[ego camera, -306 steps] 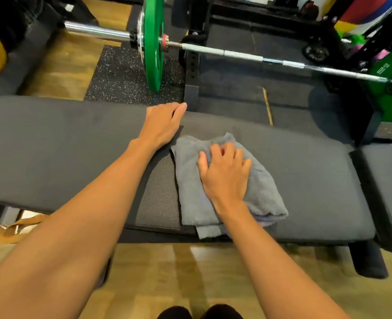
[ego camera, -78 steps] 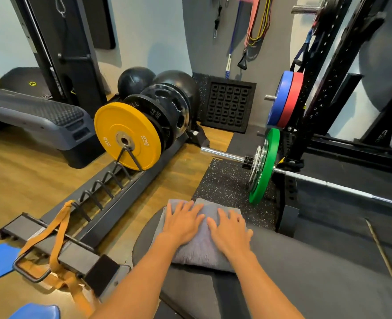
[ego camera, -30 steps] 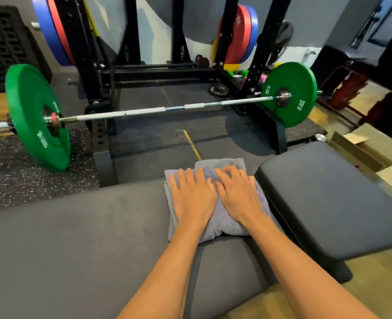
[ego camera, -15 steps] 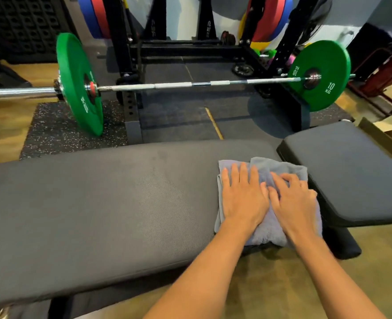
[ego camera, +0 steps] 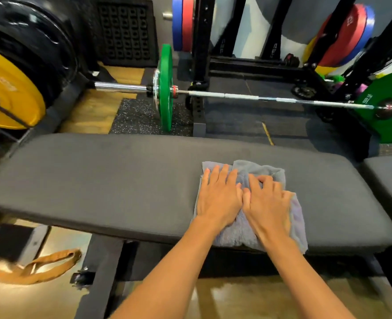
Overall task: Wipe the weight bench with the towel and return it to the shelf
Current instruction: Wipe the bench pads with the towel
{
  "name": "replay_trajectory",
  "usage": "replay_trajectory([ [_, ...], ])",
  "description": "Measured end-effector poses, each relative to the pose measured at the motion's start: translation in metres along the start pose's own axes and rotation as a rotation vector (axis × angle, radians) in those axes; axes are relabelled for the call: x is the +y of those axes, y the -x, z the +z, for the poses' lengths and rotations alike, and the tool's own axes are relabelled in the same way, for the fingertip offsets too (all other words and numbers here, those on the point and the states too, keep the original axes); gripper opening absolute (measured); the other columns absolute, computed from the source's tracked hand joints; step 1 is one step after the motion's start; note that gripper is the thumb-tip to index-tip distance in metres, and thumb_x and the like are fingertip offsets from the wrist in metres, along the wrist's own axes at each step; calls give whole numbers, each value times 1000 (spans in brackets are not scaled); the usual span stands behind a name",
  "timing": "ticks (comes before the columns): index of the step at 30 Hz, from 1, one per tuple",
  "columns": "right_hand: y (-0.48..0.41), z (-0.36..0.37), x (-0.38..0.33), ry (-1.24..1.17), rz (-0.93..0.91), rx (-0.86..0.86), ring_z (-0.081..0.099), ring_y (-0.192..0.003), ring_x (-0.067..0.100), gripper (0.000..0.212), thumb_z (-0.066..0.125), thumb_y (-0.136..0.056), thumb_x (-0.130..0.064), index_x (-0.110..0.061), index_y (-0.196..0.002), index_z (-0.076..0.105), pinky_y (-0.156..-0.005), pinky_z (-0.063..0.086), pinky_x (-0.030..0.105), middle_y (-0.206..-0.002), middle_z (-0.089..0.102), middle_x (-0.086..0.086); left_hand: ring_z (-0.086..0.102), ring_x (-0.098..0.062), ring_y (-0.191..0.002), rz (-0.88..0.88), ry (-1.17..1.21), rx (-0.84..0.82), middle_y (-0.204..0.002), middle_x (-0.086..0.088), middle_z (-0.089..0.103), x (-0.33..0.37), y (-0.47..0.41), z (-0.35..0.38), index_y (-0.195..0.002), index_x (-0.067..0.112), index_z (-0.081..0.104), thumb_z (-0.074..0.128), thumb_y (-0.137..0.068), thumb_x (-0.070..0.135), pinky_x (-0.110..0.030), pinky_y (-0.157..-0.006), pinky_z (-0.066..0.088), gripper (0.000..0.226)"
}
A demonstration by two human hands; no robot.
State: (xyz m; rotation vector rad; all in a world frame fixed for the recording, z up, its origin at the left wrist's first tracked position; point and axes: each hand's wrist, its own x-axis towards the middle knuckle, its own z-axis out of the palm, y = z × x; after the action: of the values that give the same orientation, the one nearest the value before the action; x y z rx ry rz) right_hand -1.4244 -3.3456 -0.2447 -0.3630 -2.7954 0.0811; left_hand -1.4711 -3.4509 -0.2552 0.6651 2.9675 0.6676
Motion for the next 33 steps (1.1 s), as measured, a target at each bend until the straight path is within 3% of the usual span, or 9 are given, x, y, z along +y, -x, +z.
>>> replay_trajectory([
  [6, 2, 7, -134, -45, -106, -78, 58, -95, 33, 56, 22, -91, -40, -13, -118, 63, -78, 41, 46, -114, 64, 14, 10, -21, -149, -100, -97, 47, -161, -3, 19, -121, 34, -55, -152, 19, 22, 20, -103, 35, -40, -121, 1, 52],
  [12, 15, 18, -292, -101, -250, -70, 58, -94, 30, 40, 35, -93, -36, -15, -115, 61, -79, 41, 43, -110, 64, 11, 16, -17, -148, -269, -119, 106, -159, 2, 26, -256, 87, -126, -150, 20, 29, 28, -103, 32, -36, -121, 4, 49],
  [15, 26, 21, -357, -135, -287, -82, 58, -95, 28, 42, 31, -95, -36, -16, -119, 60, -81, 43, 43, -111, 63, 9, 19, -17, -147, -326, -121, 142, -156, -1, 31, -306, 114, -155, -148, 16, 34, 23, -99, 34, -33, -120, 3, 54],
  [21, 10, 36, -404, -237, -313, -49, 57, -92, 27, 34, 45, -92, -38, -18, -113, 62, -78, 43, 45, -105, 63, 6, 29, -24, -144, -358, -40, 201, -150, -9, 41, -346, 113, -175, -142, 6, 43, 23, -92, 34, -37, -120, 11, 61],
  [26, -41, 62, -431, -315, -373, -90, 53, -93, 29, 36, 37, -89, -41, -19, -103, 60, -78, 37, 46, -104, 59, 6, 31, -29, -142, -435, -78, 207, -148, -12, 43, -392, 72, -178, -141, 6, 44, 36, -101, 17, -43, -117, 16, 42],
  [28, -66, 74, -447, -332, -396, -115, 51, -98, 30, 34, 40, -90, -41, -18, -105, 60, -81, 35, 46, -107, 58, 7, 43, -29, -130, -473, -54, 212, -133, -10, 56, -410, 47, -184, -129, 13, 53, 34, -101, 19, -46, -109, 26, 34],
  [30, -90, 84, -461, -360, -422, -178, 48, -105, 31, 31, 40, -92, -36, -18, -109, 59, -85, 31, 45, -114, 56, 8, 57, -30, -104, -541, 20, 251, -104, -4, 66, -420, 28, -192, -102, 27, 60, 34, -98, 27, -45, -86, 41, 26],
  [31, -98, 87, -465, -379, -430, -211, 46, -109, 31, 29, 41, -93, -33, -18, -110, 59, -88, 29, 46, -118, 55, 8, 59, -30, -91, -572, 43, 266, -92, -3, 65, -422, 22, -196, -89, 31, 58, 33, -95, 34, -43, -75, 43, 25],
  [33, -104, 87, -464, -402, -456, -235, 44, -112, 31, 30, 42, -94, -31, -17, -114, 58, -92, 29, 47, -123, 54, 9, 57, -32, -79, -631, 28, 259, -83, -3, 63, -420, 17, -199, -79, 30, 53, 28, -87, 46, -42, -68, 44, 31],
])
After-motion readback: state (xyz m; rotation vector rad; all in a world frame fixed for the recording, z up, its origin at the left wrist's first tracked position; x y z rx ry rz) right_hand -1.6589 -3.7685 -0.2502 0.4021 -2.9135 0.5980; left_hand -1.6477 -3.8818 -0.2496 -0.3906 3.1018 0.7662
